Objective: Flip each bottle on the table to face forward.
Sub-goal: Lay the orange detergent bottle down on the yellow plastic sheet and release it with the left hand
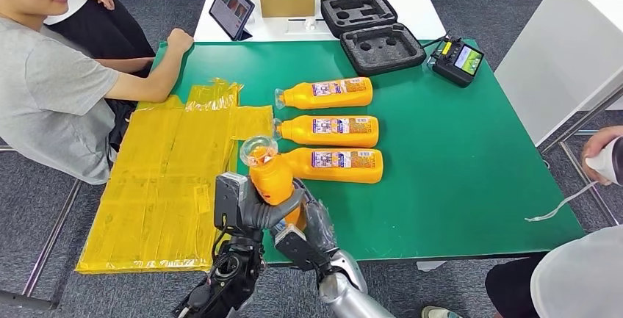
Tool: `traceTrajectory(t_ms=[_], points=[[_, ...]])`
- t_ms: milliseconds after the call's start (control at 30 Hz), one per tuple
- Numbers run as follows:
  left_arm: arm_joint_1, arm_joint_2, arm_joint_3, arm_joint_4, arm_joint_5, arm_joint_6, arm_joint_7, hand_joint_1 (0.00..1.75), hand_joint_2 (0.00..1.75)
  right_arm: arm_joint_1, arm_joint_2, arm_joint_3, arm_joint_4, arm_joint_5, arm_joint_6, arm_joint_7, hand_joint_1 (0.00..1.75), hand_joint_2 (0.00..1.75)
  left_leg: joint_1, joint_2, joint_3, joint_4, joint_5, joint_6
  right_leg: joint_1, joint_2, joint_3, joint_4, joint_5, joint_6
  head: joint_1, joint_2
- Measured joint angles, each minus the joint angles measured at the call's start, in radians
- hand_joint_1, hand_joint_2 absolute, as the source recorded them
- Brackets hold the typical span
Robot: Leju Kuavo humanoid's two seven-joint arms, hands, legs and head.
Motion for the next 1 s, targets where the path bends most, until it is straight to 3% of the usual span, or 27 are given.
traceTrajectory(t_ms=[667,1000], points=[[-0.006,0.0,-0.01,0.012,-0.009,0.023,-0.019,1.75,1.75,0.01,-0.001,0.005,0.002,-0.038,0.005,-0.003,0.0,1.75,0.0,0.0,0.0,0.0,0.0,0.0,0.0,0.0,0.0,0.0,0.0,0.0,0.0,0.0],[-0.008,0.026,-0.01,0.01,-0.049,0.031,-0.024,1.75,1.75,0.024,-0.012,0.005,0.002,-0.067,0.05,-0.003,0.0,1.75,0.0,0.0,0.0,0.0,0.0,0.0,0.0,0.0,0.0,0.0,0.0,0.0,0.0,0.0]])
